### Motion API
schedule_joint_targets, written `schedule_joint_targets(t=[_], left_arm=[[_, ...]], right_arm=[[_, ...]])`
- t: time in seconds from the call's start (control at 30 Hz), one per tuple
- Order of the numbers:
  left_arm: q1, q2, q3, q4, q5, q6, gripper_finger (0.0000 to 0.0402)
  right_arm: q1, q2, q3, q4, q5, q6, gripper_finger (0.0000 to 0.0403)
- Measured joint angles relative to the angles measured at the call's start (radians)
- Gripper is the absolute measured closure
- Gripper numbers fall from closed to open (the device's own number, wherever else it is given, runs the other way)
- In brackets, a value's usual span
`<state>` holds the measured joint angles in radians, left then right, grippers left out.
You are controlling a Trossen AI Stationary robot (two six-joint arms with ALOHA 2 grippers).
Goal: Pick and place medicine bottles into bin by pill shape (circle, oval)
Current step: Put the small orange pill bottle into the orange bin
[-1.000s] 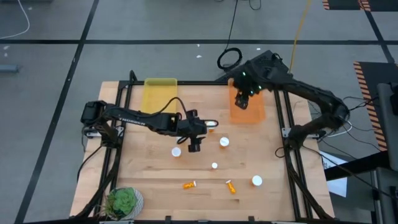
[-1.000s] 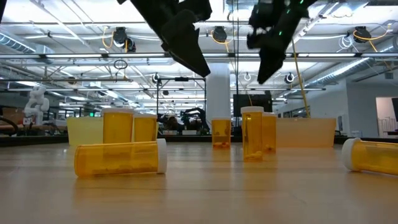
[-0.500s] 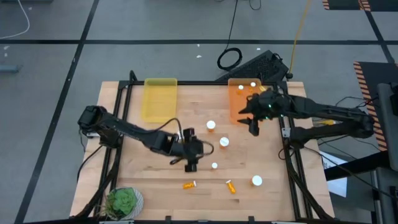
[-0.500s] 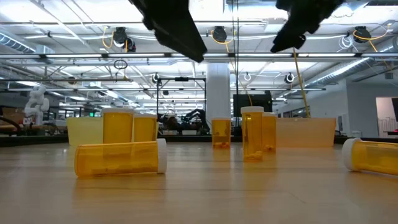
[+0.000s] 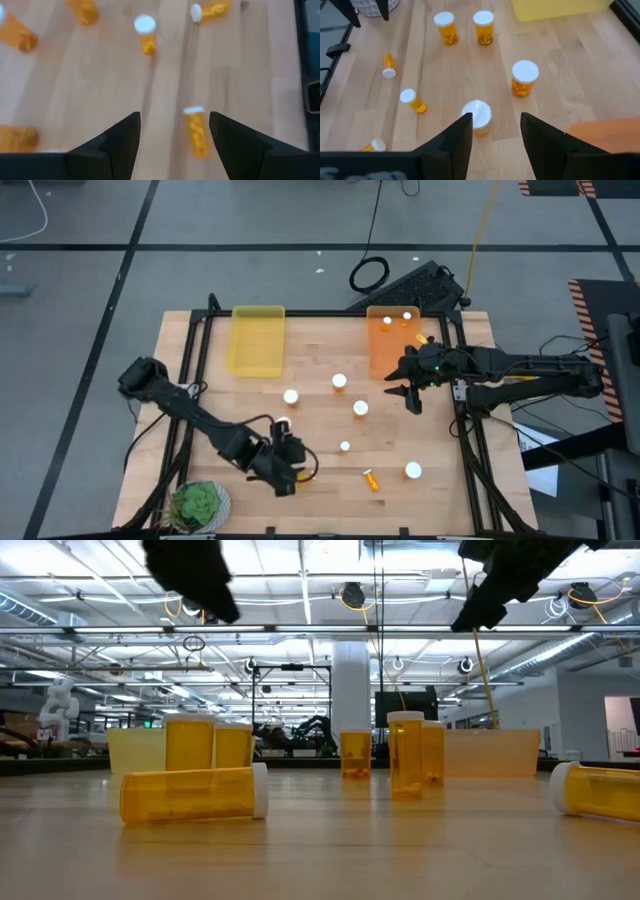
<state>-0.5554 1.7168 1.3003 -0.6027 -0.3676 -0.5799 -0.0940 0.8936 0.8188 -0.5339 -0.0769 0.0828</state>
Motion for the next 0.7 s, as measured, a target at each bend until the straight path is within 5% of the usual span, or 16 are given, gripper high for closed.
schedule_joint_targets(t=[0.47, 0.7], left_arm=[[-0.083, 0.194, 0.000, 0.023, 0.088, -0.199, 0.0248], [-0.082, 0.251, 0.000, 0.026, 0.079, -0.243, 0.0230]], right_arm=[[0.000, 0.000, 0.000, 0.125, -0.003, -0.070, 0.0245], [0.000, 0.000, 0.000, 0.133, -0.003, -0.091, 0.0245]])
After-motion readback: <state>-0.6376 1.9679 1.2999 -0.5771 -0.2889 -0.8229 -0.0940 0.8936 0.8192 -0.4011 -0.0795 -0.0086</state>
